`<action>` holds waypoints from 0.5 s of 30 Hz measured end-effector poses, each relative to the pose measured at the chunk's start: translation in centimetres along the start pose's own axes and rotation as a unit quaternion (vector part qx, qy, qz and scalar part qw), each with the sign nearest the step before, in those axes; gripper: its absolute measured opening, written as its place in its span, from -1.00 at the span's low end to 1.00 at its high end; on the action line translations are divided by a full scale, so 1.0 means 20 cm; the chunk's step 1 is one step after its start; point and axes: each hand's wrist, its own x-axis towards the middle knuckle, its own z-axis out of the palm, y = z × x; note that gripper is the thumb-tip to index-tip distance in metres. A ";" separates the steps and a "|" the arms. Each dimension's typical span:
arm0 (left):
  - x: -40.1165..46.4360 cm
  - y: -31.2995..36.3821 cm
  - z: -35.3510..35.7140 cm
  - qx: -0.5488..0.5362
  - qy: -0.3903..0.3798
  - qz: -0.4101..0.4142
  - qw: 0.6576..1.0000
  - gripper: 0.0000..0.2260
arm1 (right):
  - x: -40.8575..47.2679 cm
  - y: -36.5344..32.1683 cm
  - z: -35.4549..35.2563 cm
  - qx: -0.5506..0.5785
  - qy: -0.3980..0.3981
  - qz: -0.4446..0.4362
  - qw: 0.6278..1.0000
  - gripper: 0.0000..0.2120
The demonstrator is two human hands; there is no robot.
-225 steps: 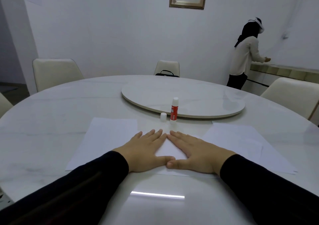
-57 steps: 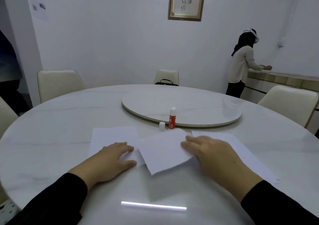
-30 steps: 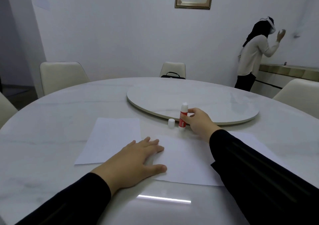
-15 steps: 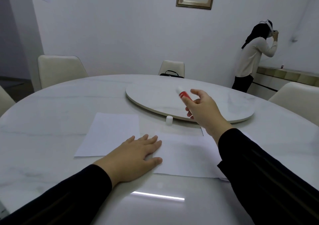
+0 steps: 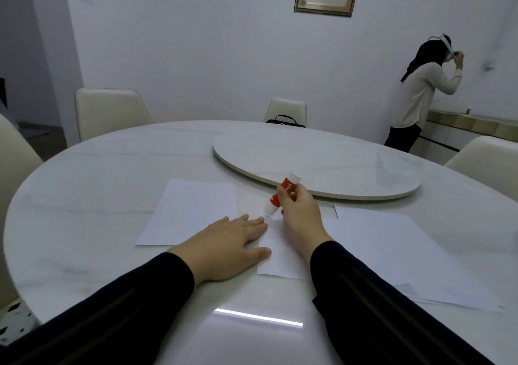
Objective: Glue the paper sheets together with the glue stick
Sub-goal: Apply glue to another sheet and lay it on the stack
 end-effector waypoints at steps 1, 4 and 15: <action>0.00 0.00 0.00 0.002 -0.003 0.000 1.000 -0.45 | 0.00 0.00 0.01 -0.013 -0.010 -0.009 1.000 -0.86; 0.01 -0.01 -0.01 0.009 -0.015 0.000 1.000 -0.44 | 0.01 0.01 0.01 -0.056 -0.040 -0.038 0.997 -0.87; 0.02 0.01 -0.03 0.071 -0.043 -0.013 0.996 -0.42 | 0.01 0.01 0.00 -0.071 -0.056 -0.044 0.995 -0.85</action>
